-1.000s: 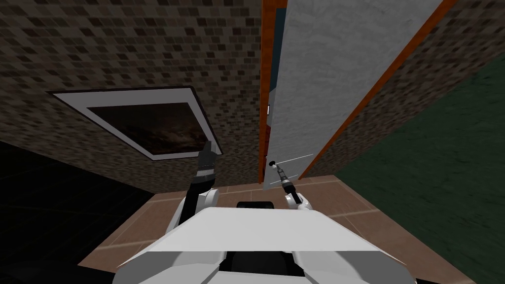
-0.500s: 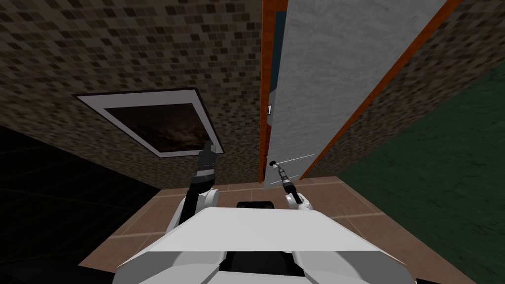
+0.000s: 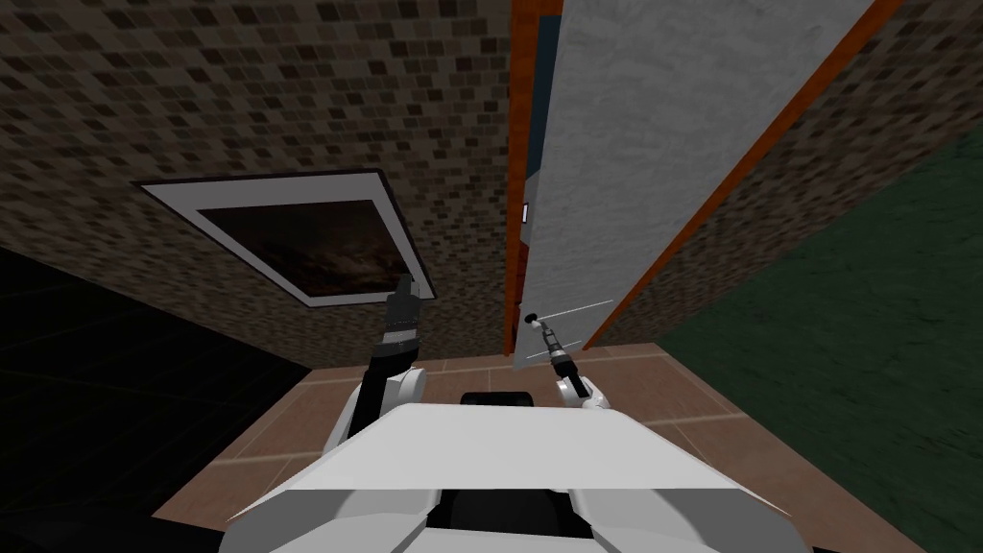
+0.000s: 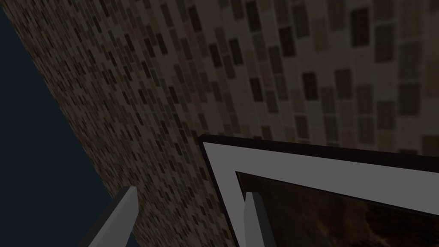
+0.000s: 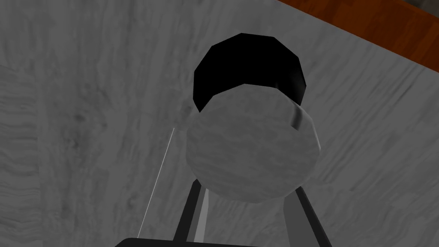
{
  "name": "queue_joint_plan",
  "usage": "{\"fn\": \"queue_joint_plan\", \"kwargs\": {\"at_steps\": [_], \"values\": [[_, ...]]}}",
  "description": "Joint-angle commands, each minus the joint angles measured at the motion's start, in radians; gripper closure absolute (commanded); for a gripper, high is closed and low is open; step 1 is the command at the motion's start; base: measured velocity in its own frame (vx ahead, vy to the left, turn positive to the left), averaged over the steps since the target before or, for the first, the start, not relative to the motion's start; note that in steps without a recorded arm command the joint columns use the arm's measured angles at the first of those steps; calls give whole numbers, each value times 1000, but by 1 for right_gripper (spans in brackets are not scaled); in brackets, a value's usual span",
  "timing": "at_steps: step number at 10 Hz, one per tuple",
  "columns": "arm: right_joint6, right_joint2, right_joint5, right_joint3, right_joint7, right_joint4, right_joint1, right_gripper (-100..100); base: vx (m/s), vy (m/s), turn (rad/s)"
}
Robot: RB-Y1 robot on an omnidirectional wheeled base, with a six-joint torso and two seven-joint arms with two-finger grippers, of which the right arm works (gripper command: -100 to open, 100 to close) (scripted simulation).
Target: Pull the door open
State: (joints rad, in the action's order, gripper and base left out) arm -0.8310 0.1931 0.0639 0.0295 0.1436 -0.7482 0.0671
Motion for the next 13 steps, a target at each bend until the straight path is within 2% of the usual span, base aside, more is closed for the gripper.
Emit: {"fn": "queue_joint_plan", "kwargs": {"at_steps": [1,2,9,10,11,13], "values": [[-30,-29,10,27,1,49,22,100,4,-11,-13],[-9,-4,-11,4,-28,26,16,100,-20,-28,14],[-10,2,-59,31,-188,33,22,100,-50,-12,53],[-10,2,-59,31,-188,33,22,100,-32,-12,34],[-10,4,-71,37,-223,35,23,100,-37,-10,83],[-10,4,-71,37,-223,35,23,100,-24,-3,1]]}}
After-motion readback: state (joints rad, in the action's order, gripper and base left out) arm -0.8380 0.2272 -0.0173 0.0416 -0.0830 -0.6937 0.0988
